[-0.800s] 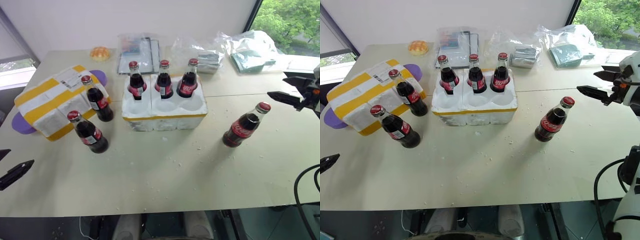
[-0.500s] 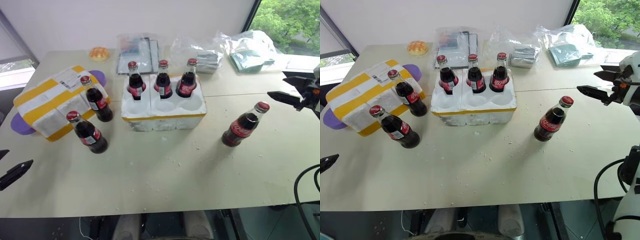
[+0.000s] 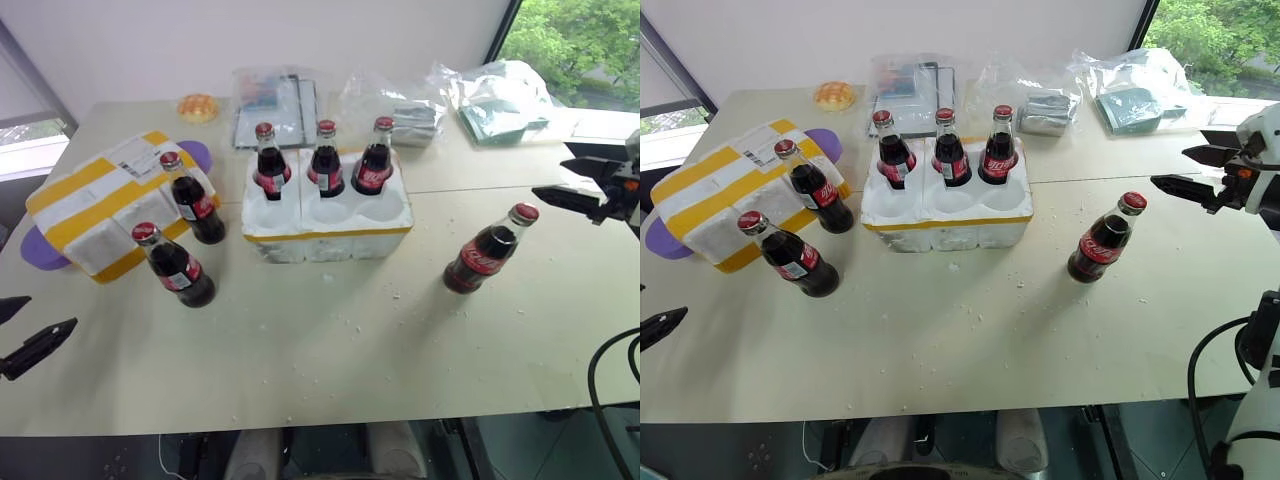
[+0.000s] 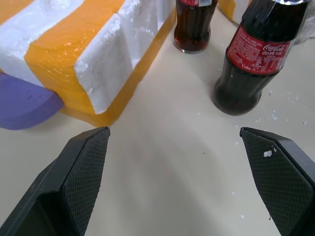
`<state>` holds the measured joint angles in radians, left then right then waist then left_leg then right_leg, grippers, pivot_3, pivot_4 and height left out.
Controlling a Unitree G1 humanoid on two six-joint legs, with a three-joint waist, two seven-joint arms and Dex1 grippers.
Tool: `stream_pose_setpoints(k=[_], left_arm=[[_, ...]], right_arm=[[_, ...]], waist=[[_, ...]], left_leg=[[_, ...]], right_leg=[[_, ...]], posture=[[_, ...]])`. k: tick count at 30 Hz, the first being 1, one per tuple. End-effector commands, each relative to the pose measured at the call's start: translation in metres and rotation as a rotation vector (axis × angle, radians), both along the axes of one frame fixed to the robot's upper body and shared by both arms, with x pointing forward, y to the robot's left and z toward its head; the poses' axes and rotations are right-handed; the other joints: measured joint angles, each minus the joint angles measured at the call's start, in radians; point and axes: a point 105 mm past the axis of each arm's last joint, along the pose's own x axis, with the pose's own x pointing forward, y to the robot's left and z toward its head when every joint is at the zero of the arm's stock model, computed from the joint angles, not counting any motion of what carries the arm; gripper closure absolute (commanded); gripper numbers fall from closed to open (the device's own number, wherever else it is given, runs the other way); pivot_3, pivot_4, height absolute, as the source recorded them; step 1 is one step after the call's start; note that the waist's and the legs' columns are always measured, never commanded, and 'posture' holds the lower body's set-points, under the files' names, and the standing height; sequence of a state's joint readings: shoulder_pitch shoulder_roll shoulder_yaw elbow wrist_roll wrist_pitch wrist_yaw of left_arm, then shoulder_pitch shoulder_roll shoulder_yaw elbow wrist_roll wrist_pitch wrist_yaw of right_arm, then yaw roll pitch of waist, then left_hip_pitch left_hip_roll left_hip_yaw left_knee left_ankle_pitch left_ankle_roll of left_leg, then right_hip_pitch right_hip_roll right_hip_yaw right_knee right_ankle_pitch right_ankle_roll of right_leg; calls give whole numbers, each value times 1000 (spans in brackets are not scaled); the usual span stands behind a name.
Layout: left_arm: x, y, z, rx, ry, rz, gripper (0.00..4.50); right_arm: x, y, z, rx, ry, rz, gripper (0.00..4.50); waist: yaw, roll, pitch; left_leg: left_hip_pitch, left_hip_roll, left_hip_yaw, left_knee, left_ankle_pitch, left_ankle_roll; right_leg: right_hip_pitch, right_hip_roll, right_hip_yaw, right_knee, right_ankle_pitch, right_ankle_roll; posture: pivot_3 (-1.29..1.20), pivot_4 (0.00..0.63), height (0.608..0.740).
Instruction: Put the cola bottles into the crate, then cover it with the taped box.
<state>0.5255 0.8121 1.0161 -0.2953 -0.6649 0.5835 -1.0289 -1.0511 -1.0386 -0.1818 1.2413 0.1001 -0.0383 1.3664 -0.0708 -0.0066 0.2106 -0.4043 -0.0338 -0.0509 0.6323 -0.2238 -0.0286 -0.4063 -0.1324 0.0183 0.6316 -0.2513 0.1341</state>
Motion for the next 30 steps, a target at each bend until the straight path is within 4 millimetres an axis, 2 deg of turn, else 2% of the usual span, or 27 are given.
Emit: stream_pose_setpoints(k=[1,5,9,14,18,21,24,30], left_arm=[[3,-3,4,7,-18,-17,87],[10,-14,10,-8,-32,-75,87],[18,-25,12,-15,-31,-132,87],[26,-47,4,-35,-1,-233,87],[32,-57,-2,-30,8,-274,87],[41,-63,-6,-39,-1,-296,87],[49,-67,-12,-25,-3,-315,87],[68,-74,-17,-21,-19,-352,87]], right_arm=[[1,2,25,-37,-79,15,0],[-1,2,36,-67,-83,23,0],[-3,13,63,-84,-109,82,0],[-8,42,104,-52,-125,236,0],[-12,68,122,-59,-130,351,0],[-23,97,131,-68,-136,482,0],[-39,116,135,-73,-132,588,0],[-72,148,131,-88,-85,789,0]], waist=[[0,0,0],[0,0,0],[0,1,0],[-2,1,0],[0,0,0],[3,0,0],[5,1,0],[15,0,0]], left_leg=[[0,0,0,0,0,0],[0,0,0,0,0,0],[0,0,0,0,0,0],[0,0,0,-1,0,0],[-1,0,0,-1,0,0],[-2,0,-1,0,0,0],[-2,0,-2,0,0,0],[-3,-1,-2,0,0,0]], right_leg=[[0,0,0,0,0,0],[0,0,0,0,0,0],[0,0,0,0,0,0],[-1,0,0,0,0,0],[-1,0,0,0,0,0],[-1,0,0,0,0,0],[-2,0,0,1,0,0],[-3,0,-1,0,2,4]], posture=[[0,150,737],[0,150,737],[0,150,737],[0,150,737],[0,150,737],[0,150,737],[0,150,737],[0,150,737]])
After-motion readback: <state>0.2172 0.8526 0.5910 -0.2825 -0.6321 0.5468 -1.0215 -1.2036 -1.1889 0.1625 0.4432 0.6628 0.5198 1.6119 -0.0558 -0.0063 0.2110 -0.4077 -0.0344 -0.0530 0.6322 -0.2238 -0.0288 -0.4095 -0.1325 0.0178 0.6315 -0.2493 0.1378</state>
